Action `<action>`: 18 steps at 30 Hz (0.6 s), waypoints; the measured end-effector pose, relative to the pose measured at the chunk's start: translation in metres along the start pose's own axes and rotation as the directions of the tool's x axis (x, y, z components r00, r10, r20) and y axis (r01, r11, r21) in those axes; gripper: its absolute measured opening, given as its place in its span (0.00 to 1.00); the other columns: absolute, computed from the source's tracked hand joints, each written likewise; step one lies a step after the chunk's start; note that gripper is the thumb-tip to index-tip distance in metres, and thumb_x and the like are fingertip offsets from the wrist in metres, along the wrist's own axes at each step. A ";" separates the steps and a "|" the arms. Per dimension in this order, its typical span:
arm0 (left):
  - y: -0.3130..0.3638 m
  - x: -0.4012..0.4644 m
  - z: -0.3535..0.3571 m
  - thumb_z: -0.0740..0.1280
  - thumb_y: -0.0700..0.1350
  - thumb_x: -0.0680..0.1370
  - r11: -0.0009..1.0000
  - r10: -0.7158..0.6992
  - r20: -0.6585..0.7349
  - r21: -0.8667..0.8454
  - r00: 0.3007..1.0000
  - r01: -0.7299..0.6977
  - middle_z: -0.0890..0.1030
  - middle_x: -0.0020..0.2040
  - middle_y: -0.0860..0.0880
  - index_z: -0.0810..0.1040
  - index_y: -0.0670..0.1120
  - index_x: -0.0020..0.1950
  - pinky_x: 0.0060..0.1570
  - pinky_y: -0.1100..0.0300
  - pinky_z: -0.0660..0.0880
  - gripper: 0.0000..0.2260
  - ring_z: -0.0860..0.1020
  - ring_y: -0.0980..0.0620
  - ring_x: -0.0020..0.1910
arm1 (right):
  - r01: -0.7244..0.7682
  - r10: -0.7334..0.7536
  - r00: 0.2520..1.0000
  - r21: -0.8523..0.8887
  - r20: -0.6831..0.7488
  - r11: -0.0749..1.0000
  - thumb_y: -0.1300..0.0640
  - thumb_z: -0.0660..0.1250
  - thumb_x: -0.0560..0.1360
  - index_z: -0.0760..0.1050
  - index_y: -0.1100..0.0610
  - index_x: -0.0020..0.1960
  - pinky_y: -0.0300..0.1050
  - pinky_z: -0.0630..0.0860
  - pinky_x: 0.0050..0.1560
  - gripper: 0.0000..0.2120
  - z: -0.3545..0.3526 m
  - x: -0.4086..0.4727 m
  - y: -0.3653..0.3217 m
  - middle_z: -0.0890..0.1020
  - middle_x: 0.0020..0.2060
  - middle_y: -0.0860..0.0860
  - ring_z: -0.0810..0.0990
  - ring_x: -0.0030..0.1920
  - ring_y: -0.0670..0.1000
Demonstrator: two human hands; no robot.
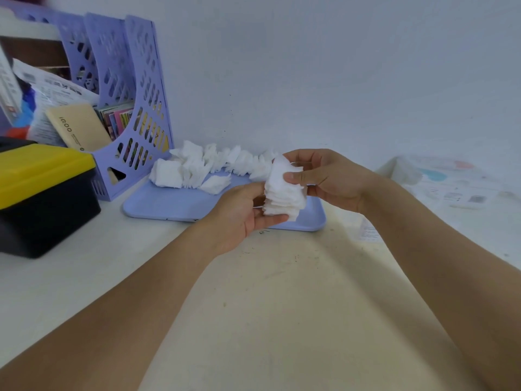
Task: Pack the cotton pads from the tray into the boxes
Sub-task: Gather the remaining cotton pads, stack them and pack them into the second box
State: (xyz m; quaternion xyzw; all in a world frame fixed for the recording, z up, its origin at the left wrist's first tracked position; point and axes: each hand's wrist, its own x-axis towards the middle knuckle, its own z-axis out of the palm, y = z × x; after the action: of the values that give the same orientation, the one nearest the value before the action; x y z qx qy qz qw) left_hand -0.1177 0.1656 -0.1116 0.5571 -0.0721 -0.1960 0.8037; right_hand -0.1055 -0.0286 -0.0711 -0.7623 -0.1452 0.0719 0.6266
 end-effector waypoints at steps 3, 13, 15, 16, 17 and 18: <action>-0.001 0.001 -0.001 0.60 0.40 0.84 0.997 0.009 0.019 0.080 1.000 -0.011 0.85 0.56 0.41 0.81 0.38 0.60 0.44 0.56 0.83 0.12 0.85 0.47 0.48 | 0.000 0.008 0.997 -0.111 0.072 0.994 0.65 0.67 0.80 0.78 0.60 0.66 0.48 0.79 0.61 0.15 -0.003 -0.002 -0.001 0.84 0.60 0.55 0.83 0.61 0.55; -0.001 -0.002 -0.002 0.59 0.41 0.85 1.000 -0.030 0.059 0.008 0.998 0.030 0.82 0.61 0.38 0.79 0.38 0.63 0.46 0.56 0.83 0.13 0.82 0.44 0.55 | 0.101 -0.093 0.995 -0.263 0.041 0.960 0.65 0.69 0.79 0.80 0.64 0.59 0.43 0.80 0.51 0.09 -0.004 -0.003 -0.001 0.85 0.50 0.55 0.84 0.50 0.52; -0.001 -0.002 -0.002 0.59 0.43 0.85 0.999 -0.037 0.070 0.001 0.997 0.037 0.80 0.64 0.37 0.78 0.38 0.66 0.49 0.55 0.83 0.14 0.81 0.41 0.60 | 0.135 -0.137 0.990 -0.280 0.011 0.951 0.66 0.69 0.79 0.79 0.66 0.59 0.42 0.80 0.48 0.10 -0.001 -0.002 0.000 0.85 0.49 0.57 0.84 0.48 0.51; -0.001 -0.002 -0.002 0.59 0.44 0.85 0.999 -0.041 0.074 0.012 0.996 0.041 0.80 0.64 0.37 0.78 0.38 0.66 0.50 0.55 0.83 0.15 0.80 0.41 0.62 | 0.149 -0.155 0.988 -0.293 0.002 0.945 0.66 0.69 0.79 0.79 0.66 0.59 0.42 0.80 0.48 0.10 0.000 -0.001 0.001 0.85 0.50 0.59 0.83 0.47 0.51; -0.001 -0.002 -0.002 0.59 0.44 0.85 0.999 -0.046 0.076 0.020 0.996 0.045 0.81 0.64 0.38 0.78 0.38 0.66 0.50 0.54 0.83 0.15 0.80 0.40 0.63 | 0.158 -0.168 0.986 -0.304 -0.004 0.940 0.66 0.69 0.78 0.79 0.66 0.59 0.42 0.80 0.48 0.10 0.002 -0.001 0.001 0.85 0.51 0.61 0.83 0.47 0.52; -0.001 -0.003 -0.003 0.59 0.44 0.85 0.999 -0.051 0.073 0.021 0.996 0.049 0.81 0.64 0.39 0.78 0.39 0.66 0.50 0.54 0.83 0.15 0.80 0.40 0.63 | 0.164 -0.176 0.984 -0.312 -0.010 0.936 0.66 0.70 0.78 0.80 0.66 0.59 0.44 0.80 0.48 0.10 0.003 0.000 0.002 0.84 0.52 0.62 0.83 0.47 0.53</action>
State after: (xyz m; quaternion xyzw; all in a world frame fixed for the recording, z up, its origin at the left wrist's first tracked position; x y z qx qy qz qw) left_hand -0.1195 0.1684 -0.1135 0.5588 -0.0897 -0.2358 0.7900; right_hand -0.1059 -0.0264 -0.0737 -0.8370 -0.2083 -0.0206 0.5055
